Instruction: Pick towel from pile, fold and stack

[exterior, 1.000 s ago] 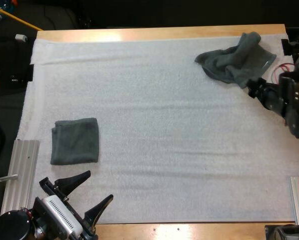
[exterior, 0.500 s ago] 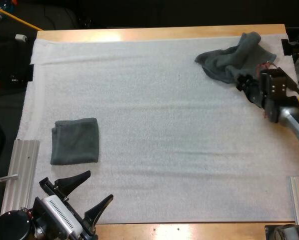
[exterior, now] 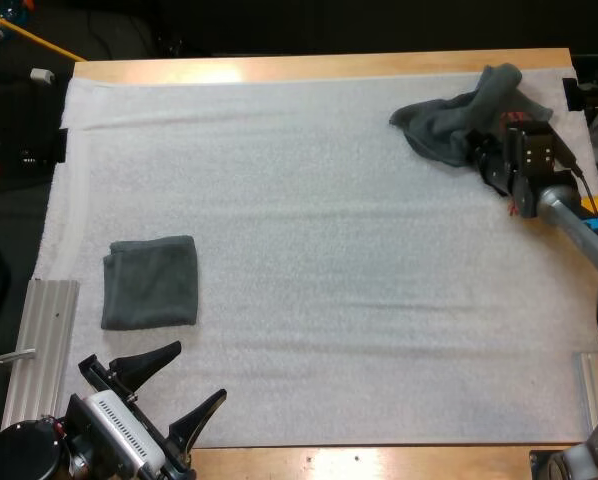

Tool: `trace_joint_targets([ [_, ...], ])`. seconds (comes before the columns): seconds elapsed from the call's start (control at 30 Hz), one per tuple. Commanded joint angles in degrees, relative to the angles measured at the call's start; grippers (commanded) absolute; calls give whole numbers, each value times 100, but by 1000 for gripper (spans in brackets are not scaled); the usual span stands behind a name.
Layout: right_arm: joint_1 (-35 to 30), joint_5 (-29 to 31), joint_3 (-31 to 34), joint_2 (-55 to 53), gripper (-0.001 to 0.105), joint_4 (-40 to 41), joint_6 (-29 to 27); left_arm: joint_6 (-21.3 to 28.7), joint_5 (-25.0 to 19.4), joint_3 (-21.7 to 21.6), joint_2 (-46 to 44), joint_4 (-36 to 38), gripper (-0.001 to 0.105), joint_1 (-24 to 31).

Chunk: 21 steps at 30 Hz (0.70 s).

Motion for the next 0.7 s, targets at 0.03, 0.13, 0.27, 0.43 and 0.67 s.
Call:
trace_joint_targets([
  [0.03,-54,-27,-99,26,37,-44,160,-51,38,-39,19,30,66,-26],
  [0.13,-108,-181,-99,70,21,-11,290,-52,38,-39,19,30,66,-26],
  [0.27,-122,-751,-99,41,0,51,208,-52,38,-39,19,30,66,-26],
  [0.43,13,-971,-99,-403,0,234,-812,-52,38,-39,19,30,66,-26],
  [0.67,338,-203,-99,-1690,0,1093,-2474,-52,38,-39,19,30,66,-26],
])
